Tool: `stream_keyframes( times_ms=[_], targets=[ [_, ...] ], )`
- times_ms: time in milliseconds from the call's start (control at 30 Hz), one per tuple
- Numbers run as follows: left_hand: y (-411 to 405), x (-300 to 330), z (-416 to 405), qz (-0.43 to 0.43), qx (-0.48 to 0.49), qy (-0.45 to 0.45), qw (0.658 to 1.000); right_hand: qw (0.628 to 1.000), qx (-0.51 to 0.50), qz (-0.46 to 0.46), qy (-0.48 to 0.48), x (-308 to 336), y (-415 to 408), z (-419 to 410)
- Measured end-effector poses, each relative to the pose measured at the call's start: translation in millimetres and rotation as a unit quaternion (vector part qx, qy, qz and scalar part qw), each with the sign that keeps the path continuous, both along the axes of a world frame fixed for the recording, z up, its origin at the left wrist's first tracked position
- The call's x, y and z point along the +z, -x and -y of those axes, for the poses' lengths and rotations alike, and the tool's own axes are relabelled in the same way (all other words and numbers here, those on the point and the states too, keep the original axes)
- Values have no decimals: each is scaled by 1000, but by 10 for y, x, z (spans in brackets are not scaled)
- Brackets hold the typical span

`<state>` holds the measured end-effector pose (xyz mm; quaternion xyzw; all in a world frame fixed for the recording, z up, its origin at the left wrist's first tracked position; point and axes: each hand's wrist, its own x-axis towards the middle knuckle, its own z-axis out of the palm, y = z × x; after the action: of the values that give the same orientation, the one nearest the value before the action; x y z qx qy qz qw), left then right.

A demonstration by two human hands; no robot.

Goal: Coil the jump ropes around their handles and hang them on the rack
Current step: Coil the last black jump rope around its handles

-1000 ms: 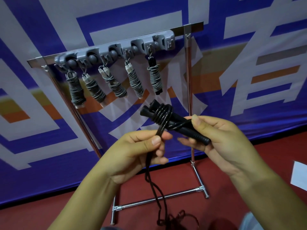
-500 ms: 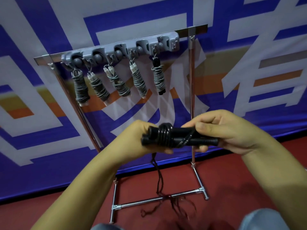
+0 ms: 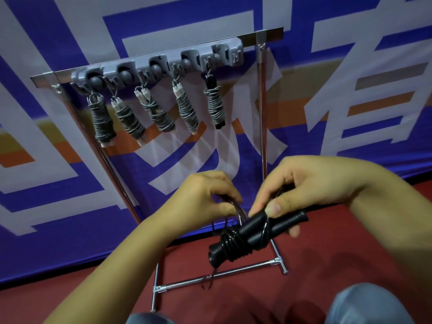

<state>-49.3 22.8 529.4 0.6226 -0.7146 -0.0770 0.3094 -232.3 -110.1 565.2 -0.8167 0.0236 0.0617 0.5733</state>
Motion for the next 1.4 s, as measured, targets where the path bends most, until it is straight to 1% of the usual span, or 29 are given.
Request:
stream_keyframes(
  times_ms=[133, 267, 333, 400, 467, 500, 567, 633, 667, 700, 733, 767, 800, 833, 900, 967, 1067, 1100, 1133, 1167, 1233, 1267, 1300, 1333, 1367, 1400],
  targets=[
    [-58, 3, -7, 49, 39, 60, 996, 998, -33, -20, 46, 15, 2, 8],
    [-76, -92, 10, 156, 100, 121, 975, 987, -90, -62, 117, -12, -57, -1],
    [-71, -130, 11, 196, 102, 140, 965, 977, -125, -74, 157, -34, -89, -29],
    [-38, -143, -10, 206, 103, 152, 961, 960, -155, -77, 219, -59, -116, -74],
    [-27, -116, -20, 180, 121, 167, 962, 940, -204, -57, 266, -95, -129, -118],
    [-30, -104, -17, 158, 133, 178, 962, 932, -237, -35, 273, -114, -129, -134],
    [-22, -90, -10, 105, 152, 193, 964, 917, -304, 33, 256, -161, -126, -162],
    [32, -68, -8, 43, 179, 173, 968, 897, -362, 109, 228, -221, -130, -177],
    [78, -44, -9, -1, 198, 145, 970, 887, -384, 141, 216, -255, -140, -177],
    [126, -17, -5, -64, 208, 107, 970, 879, -398, 168, 204, -282, -152, -179],
    [166, 13, 0, -153, 203, 67, 965, 873, -408, 191, 186, -306, -166, -183],
    [191, 41, 7, -261, 180, 31, 948, 870, -415, 210, 161, -325, -180, -185],
    [204, 66, 24, -371, 146, -4, 917, 869, -420, 226, 130, -333, -188, -188],
    [201, 80, 46, -465, 111, -41, 878, 867, -424, 241, 101, -340, -195, -188],
    [167, 93, 92, -598, 58, -115, 791, 863, -427, 263, 58, -356, -200, -192],
    [92, 40, 140, -681, 8, -172, 712, 863, -423, 273, 44, -382, -199, -198],
    [7, -118, 193, -760, -158, -246, 580, 864, -409, 291, 45, -421, -181, -213],
    [13, -155, 194, -773, -191, -254, 549, 863, -405, 298, 52, -431, -169, -213],
    [32, -175, 187, -782, -205, -256, 530, 860, -404, 303, 67, -436, -157, -213],
    [51, -192, 185, -788, -210, -255, 520, 856, -405, 308, 92, -437, -144, -210],
    [85, -206, 200, -788, -202, -247, 527, 845, -408, 315, 142, -436, -130, -214],
    [95, -208, 205, -795, -198, -240, 521, 839, -408, 322, 163, -438, -127, -221],
    [109, -205, 203, -798, -196, -228, 523, 830, -408, 332, 183, -447, -127, -227],
    [122, -195, 201, -794, -195, -216, 534, 821, -411, 345, 197, -462, -128, -238],
    [129, -174, 195, -779, -181, -205, 564, 812, -418, 355, 201, -479, -124, -252],
    [122, -144, 179, -751, -155, -196, 611, 806, -427, 362, 193, -492, -117, -268]
  ],
)
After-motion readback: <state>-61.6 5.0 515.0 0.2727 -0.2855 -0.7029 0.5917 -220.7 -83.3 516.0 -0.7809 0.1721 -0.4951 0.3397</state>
